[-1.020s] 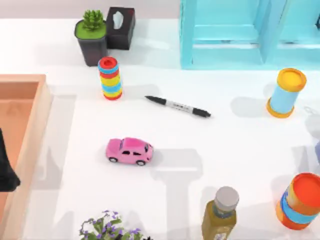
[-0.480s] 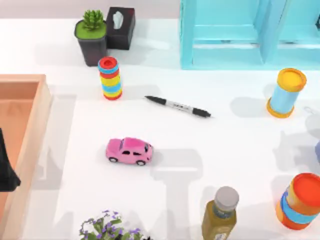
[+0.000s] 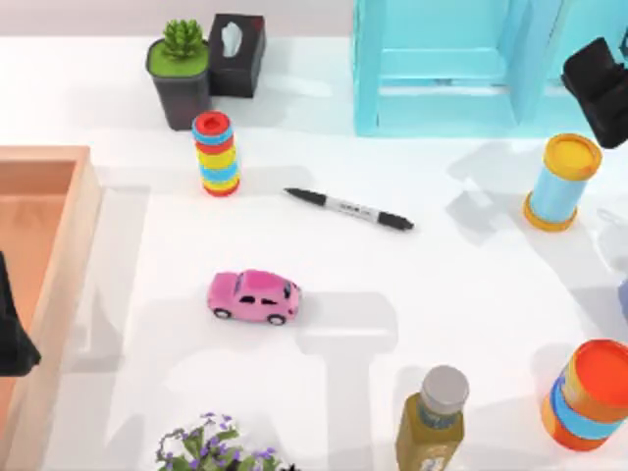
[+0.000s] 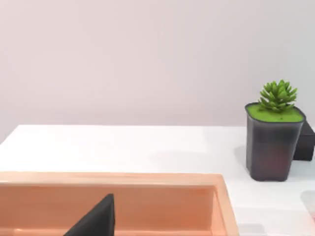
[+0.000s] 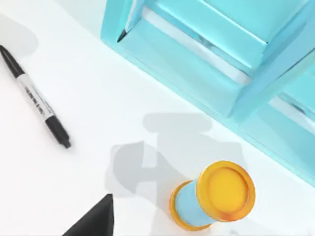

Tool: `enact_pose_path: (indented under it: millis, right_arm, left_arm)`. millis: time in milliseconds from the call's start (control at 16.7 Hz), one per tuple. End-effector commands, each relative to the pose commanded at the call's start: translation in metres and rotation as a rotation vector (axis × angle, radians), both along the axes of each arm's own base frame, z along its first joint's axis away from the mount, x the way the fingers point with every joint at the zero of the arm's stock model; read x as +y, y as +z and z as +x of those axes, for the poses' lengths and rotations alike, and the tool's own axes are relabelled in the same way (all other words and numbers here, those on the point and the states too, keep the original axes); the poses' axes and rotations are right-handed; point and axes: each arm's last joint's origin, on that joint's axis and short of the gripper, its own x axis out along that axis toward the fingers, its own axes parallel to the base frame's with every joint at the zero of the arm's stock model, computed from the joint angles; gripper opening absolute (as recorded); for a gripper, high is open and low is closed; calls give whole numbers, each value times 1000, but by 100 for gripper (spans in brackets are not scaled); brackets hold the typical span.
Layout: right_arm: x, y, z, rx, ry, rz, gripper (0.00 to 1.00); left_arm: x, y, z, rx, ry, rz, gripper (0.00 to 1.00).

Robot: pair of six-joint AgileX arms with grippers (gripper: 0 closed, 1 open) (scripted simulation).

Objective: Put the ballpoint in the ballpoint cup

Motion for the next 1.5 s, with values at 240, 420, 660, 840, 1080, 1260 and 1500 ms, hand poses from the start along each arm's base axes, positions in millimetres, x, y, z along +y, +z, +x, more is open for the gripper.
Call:
enact_pose_path:
  millis: [240,420,660,840,1080,1260,1500]
  right_arm:
    - [65,-6,76,191,145,-162,100]
    - [114,-36,120,314,244,-276,100]
    - [167,-94,153,449,352,-408,100]
    - [191,-137,162,525,407,-483,100]
    - [205,-173,164,583,441,-539,100]
    - [206,-176,164,589,444,-544,100]
    - [204,-179,166,593,440,-543,100]
  left_arm:
    - [0,0,0,0,0,0,100]
    - [0,0,0,0,0,0,100]
    - [0,0,0,0,0,0,100]
    - [0,0,0,0,0,0,100]
    - [0,0,0,0,0,0,100]
    - [0,0,0,0,0,0,100]
    - [0,0,0,0,0,0,100]
